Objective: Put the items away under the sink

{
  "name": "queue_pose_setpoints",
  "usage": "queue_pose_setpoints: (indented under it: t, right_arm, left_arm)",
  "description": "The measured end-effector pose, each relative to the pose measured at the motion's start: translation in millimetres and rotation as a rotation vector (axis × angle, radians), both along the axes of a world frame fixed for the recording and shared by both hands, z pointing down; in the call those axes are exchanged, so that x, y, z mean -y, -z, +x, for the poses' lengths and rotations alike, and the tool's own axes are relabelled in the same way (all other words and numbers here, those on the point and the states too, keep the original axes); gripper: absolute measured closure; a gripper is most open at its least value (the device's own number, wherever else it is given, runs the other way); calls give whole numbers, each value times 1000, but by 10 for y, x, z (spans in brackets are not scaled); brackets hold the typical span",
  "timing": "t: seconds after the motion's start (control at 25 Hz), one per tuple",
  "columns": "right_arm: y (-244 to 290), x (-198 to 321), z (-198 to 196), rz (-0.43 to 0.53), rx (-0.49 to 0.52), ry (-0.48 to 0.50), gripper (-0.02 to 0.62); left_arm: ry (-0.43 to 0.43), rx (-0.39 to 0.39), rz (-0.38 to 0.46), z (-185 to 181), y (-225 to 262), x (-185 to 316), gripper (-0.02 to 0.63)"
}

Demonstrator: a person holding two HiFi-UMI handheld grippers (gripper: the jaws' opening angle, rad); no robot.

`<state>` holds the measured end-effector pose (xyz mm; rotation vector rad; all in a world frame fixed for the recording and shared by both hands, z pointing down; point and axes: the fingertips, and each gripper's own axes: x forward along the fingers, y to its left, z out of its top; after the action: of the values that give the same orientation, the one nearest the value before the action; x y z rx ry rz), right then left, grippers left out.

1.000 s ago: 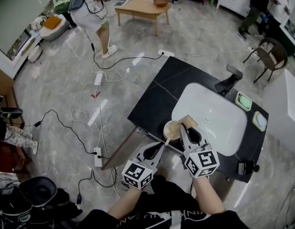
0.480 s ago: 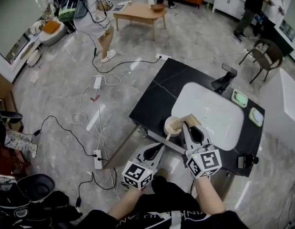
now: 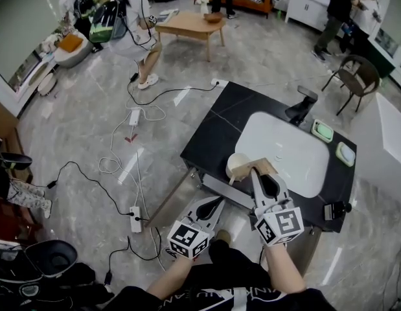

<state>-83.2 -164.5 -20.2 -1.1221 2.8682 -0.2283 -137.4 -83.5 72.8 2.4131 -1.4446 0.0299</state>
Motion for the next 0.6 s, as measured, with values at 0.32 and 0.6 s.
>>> queue_pose_setpoints:
  t: [0.32, 0.6]
  right_arm:
    - [33, -353, 14, 2, 11, -18, 541]
    - [17, -679, 86, -2, 10, -44, 540]
  left_arm:
    - [-29, 7, 17, 36, 70, -271, 595]
    - [-54, 12, 26, 70, 111, -547, 595]
